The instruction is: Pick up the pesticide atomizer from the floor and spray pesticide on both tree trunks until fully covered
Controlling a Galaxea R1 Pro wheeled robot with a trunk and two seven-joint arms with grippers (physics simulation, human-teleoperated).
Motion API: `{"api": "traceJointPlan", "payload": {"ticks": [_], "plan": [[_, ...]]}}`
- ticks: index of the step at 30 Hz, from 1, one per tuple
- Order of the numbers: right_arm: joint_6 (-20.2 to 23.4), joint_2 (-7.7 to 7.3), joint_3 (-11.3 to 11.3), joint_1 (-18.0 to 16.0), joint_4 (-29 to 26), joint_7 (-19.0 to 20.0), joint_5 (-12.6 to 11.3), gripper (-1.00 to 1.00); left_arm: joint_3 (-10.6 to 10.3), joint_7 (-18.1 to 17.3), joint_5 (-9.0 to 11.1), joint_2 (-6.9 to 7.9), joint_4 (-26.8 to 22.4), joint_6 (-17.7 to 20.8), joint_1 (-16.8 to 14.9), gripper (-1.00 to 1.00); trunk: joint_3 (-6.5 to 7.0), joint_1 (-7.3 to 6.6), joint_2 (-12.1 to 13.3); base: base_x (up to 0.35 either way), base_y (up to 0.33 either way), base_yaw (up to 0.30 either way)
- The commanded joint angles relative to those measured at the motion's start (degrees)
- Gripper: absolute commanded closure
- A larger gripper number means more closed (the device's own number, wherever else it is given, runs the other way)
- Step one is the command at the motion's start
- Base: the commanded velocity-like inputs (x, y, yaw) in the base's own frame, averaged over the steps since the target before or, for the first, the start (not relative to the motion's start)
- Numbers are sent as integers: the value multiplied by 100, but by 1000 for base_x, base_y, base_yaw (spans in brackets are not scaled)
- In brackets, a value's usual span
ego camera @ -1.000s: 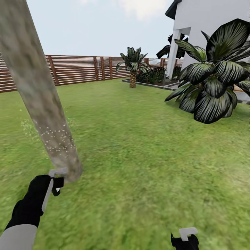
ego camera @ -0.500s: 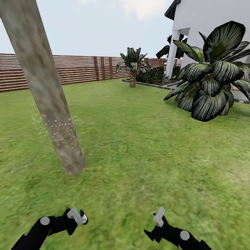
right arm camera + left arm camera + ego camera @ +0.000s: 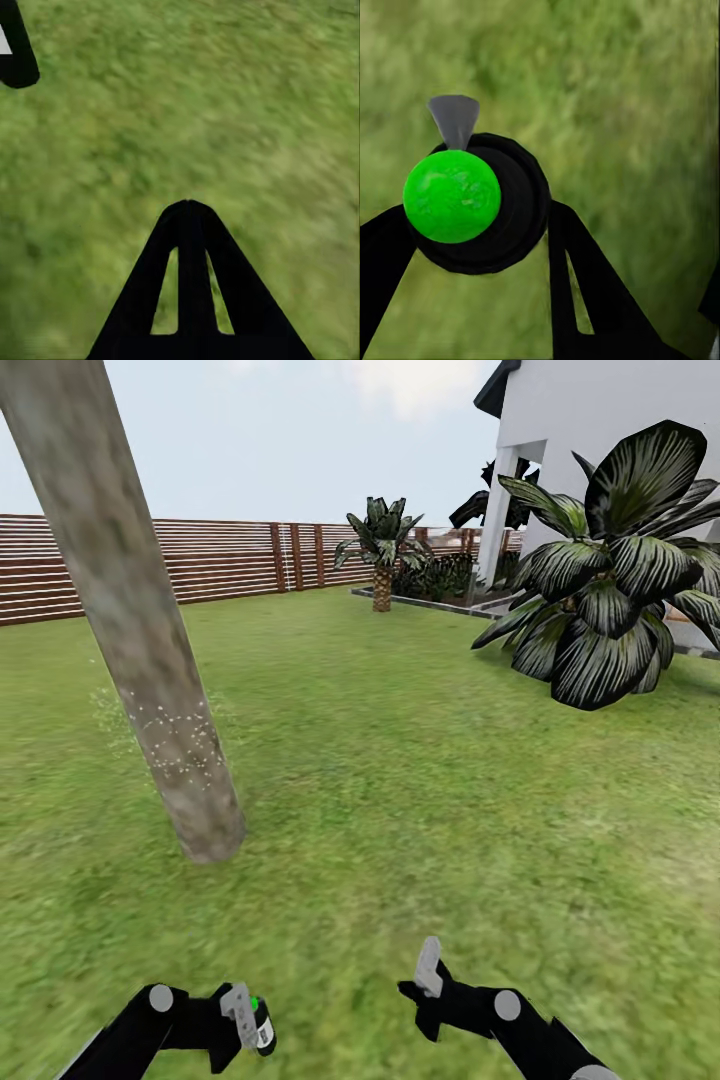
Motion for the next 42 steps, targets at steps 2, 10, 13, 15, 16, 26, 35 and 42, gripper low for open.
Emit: {"api": "traceJointPlan", "payload": {"ticks": [2, 10, 13, 15, 16, 26, 35, 42], "plan": [[-35, 142, 5, -4, -192, 375, 67, 100, -7, -12, -47, -162, -25, -13, -26, 100, -5, -1, -2, 0, 0, 0], [-26, 525, 14, -5, -487, 549, 77, 100, -197, 61, -676, -747, -104, 8, -205, 100, -5, -1, -2, 0, 0, 0], [-24, 533, 14, -5, -492, 556, 77, 100, -199, 99, -684, -846, -109, 8, -300, 100, -5, -1, -2, 0, 0, 0], [-23, 533, 14, -5, -492, 558, 77, 100, -199, 104, -685, -885, -108, 8, -386, 100, -5, -1, -2, 0, 0, 0], [-21, 540, 14, -5, -495, 558, 94, 100, -199, 105, -685, -898, -106, 8, -428, 100, -5, -1, -2, 0, 0, 0], [-17, 665, 14, -6, -505, 558, 481, 100, -341, 219, -963, -1024, -99, 1, -466, 100, -5, -1, -2, 0, 0, 0], [-26, 691, 14, -6, -501, 550, 481, 100, -340, 351, -990, -1118, -20, 7, -432, 100, -5, -1, -2, 0, 0, 0], [-26, 701, 14, -5, -497, 550, 481, 100, -331, 352, -976, -1165, -7, 8, -414, 100, -5, -1, -2, 0, 0, 0]]}}
